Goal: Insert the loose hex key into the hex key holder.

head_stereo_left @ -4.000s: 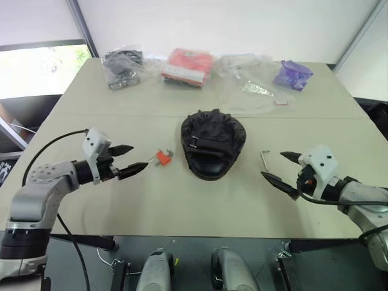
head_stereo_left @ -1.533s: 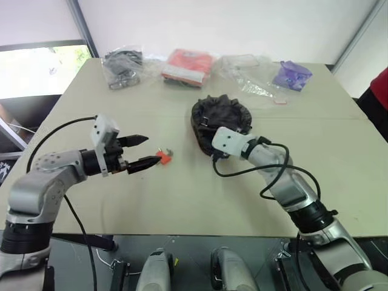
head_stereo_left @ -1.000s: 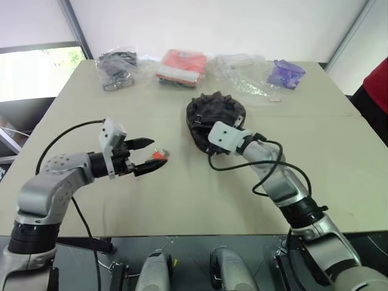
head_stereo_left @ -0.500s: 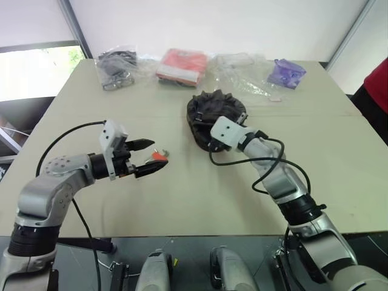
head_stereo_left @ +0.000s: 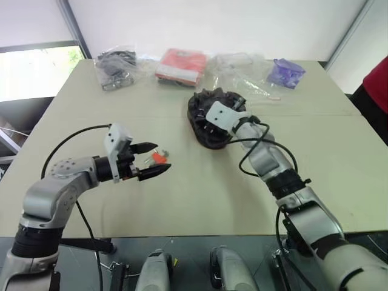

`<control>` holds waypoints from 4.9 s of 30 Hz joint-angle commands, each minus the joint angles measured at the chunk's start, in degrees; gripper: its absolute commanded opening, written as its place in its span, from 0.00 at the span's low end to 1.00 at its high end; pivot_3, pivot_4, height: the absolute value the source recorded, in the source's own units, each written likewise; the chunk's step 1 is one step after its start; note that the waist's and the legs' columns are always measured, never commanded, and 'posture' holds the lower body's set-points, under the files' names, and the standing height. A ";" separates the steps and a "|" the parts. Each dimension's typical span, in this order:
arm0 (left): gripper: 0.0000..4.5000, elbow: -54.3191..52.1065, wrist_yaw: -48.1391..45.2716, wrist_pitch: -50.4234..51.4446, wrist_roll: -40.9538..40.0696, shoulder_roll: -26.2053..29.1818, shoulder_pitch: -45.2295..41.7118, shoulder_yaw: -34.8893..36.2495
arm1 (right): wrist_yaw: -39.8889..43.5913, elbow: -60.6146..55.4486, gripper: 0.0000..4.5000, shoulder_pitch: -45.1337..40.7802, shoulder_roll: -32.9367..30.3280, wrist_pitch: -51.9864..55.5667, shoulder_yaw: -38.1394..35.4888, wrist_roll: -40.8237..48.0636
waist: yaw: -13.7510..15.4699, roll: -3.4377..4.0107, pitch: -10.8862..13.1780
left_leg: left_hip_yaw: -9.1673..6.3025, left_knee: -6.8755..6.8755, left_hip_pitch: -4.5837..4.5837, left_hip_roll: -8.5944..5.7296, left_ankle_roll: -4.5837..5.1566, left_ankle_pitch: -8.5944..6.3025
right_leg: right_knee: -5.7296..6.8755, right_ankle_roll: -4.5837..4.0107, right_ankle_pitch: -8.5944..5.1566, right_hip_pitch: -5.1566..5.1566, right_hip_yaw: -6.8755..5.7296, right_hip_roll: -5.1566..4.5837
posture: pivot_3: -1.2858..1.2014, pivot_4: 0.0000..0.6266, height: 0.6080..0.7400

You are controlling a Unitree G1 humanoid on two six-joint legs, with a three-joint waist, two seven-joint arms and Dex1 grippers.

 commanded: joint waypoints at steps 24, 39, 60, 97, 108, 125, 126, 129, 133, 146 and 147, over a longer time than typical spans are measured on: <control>1.00 5.39 -3.49 -2.40 0.18 -0.37 -6.81 0.26 | -7.24 -31.73 0.02 19.86 -18.23 15.14 -19.70 -8.81 | 0.67 0.05 0.06 | 0.24 -0.11 -0.12 -0.04 0.00 -0.01 | -0.12 0.05 -0.03 -0.19 0.19 -0.01 | 0.52 0.24 1.00; 1.00 6.83 -4.24 -3.55 1.62 -3.33 -8.13 -2.33 | 3.72 -31.74 0.99 25.25 -27.08 22.10 -18.08 -12.38 | 0.29 0.03 0.07 | 0.45 -0.12 0.00 -0.04 0.01 -0.01 | -0.06 0.06 -0.03 -0.22 0.45 0.03 | 0.52 0.24 1.00; 1.00 8.59 -4.20 -5.57 3.43 -7.99 -7.61 -5.66 | 33.30 -39.54 0.99 47.90 -51.58 25.57 -44.27 -0.45 | 0.29 -0.12 0.23 | 0.49 0.02 0.11 -0.12 0.03 -0.03 | -0.04 0.17 -0.10 -0.08 0.58 0.01 | 0.52 0.24 1.00; 1.00 7.02 -2.24 -4.99 3.45 -10.48 -6.01 -6.93 | 37.15 -27.76 0.99 50.51 -58.97 8.06 -47.30 10.03 | 0.08 -0.06 0.24 | 0.58 0.07 0.14 -0.30 0.11 -0.07 | -0.01 0.38 -0.10 -0.02 1.01 0.06 | 0.52 0.24 1.00; 1.00 7.55 -2.71 -5.01 3.58 -10.11 -6.00 -6.69 | 54.89 -43.10 0.99 53.19 -57.74 18.73 -58.53 20.36 | 0.37 -0.06 0.25 | 0.52 0.13 0.11 -0.29 0.11 -0.07 | -0.01 0.39 -0.11 0.01 1.00 0.09 | 0.52 0.24 1.00; 1.00 11.55 -0.66 -7.75 5.99 -8.40 -8.45 -3.56 | 39.85 -59.09 0.99 34.08 -39.57 35.83 -38.17 36.78 | 0.06 -0.19 0.25 | 0.34 0.10 0.20 -0.12 0.11 -0.07 | 0.05 0.34 -0.08 0.04 1.01 0.37 | 0.52 0.24 1.00; 1.00 12.34 -0.53 -8.26 6.29 -7.71 -8.99 -2.86 | 36.87 -60.60 0.99 32.20 -35.34 38.26 -35.49 37.52 | 0.12 -0.22 0.24 | 0.33 0.11 0.17 -0.13 0.11 -0.07 | 0.06 0.33 -0.08 0.03 1.01 0.38 | 0.52 0.24 1.00; 1.00 14.36 -1.58 -8.61 6.27 -4.99 -10.35 -0.93 | 30.11 -62.92 0.99 28.42 -22.47 42.41 -31.07 41.00 | 0.27 -0.22 0.24 | 0.32 0.12 0.06 -0.14 0.11 -0.07 | 0.08 0.31 -0.06 -0.07 1.01 0.37 | 0.52 0.24 1.00; 1.00 16.39 -5.10 -9.51 7.23 -0.15 -10.35 -0.25 | 29.06 -63.49 0.99 28.36 -16.05 42.05 -26.73 44.83 | 0.78 -0.19 0.25 | 0.36 0.10 -0.05 -0.17 0.11 -0.07 | 0.01 0.40 -0.03 -0.11 0.98 0.30 | 0.52 0.24 1.00; 1.00 27.96 -15.78 -21.51 14.98 10.69 -10.21 -0.88 | 21.61 -49.87 0.99 24.92 -4.80 27.84 -4.43 37.84 | 0.18 -0.20 0.25 | 0.45 0.09 -0.01 -0.05 0.11 -0.07 | 0.08 0.27 -0.04 -0.18 0.98 0.38 | 0.52 0.24 1.00; 1.00 28.03 -17.50 -21.01 15.04 12.02 -10.20 -1.21 | 20.43 -48.44 0.99 24.82 -3.17 26.63 -3.12 36.84 | 0.16 -0.20 0.25 | 0.45 0.08 -0.01 -0.05 0.11 -0.07 | 0.08 0.28 -0.04 -0.19 0.98 0.38 | 0.52 0.24 1.00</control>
